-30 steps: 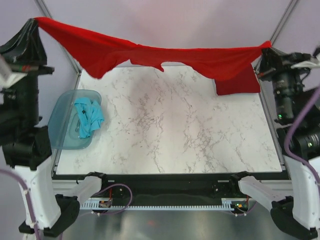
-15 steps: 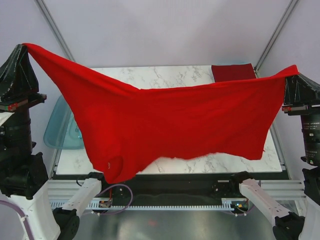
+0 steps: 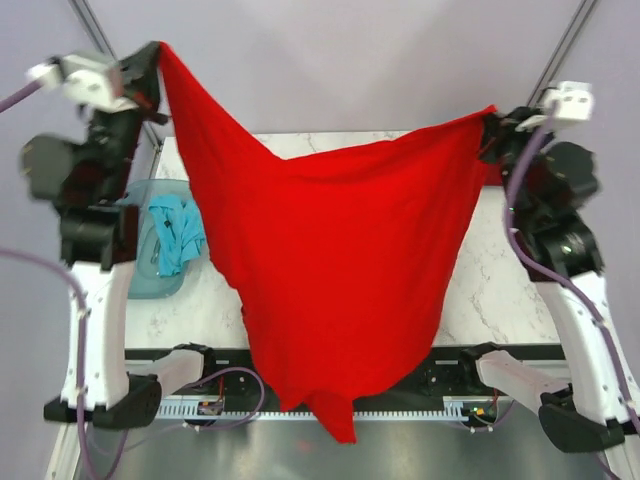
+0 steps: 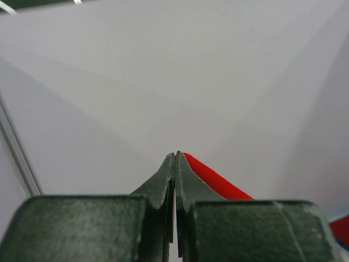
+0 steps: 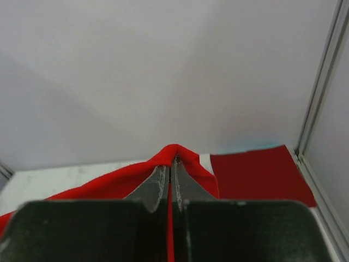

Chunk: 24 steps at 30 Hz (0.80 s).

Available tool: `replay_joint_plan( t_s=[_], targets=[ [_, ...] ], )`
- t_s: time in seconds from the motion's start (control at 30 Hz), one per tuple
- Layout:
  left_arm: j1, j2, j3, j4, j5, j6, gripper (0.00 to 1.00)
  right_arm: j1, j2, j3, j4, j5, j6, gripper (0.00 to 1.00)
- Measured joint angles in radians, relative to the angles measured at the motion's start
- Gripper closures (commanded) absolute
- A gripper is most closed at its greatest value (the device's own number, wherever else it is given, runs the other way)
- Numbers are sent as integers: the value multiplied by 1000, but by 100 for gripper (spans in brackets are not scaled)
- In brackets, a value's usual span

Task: Fold and stack the t-shirts
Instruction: Flatten the tshirt out

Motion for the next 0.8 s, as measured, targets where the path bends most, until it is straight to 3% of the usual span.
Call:
replay_joint_plan(
  t_s=[0.2, 0.4, 0.57, 0.8],
  targets=[
    [0, 250, -222, 15, 28, 74, 98, -4, 127, -304, 141, 64, -63, 100],
    [18, 607, -290, 50, 50, 114, 98, -71, 490, -316, 297, 42, -59, 100],
    [28, 848, -186, 65, 84, 115, 98, -129, 812, -183, 349, -23, -17, 100],
    [28, 1065, 80, 113, 98, 115, 98, -173, 1038, -40, 459, -147, 23, 100]
  ],
)
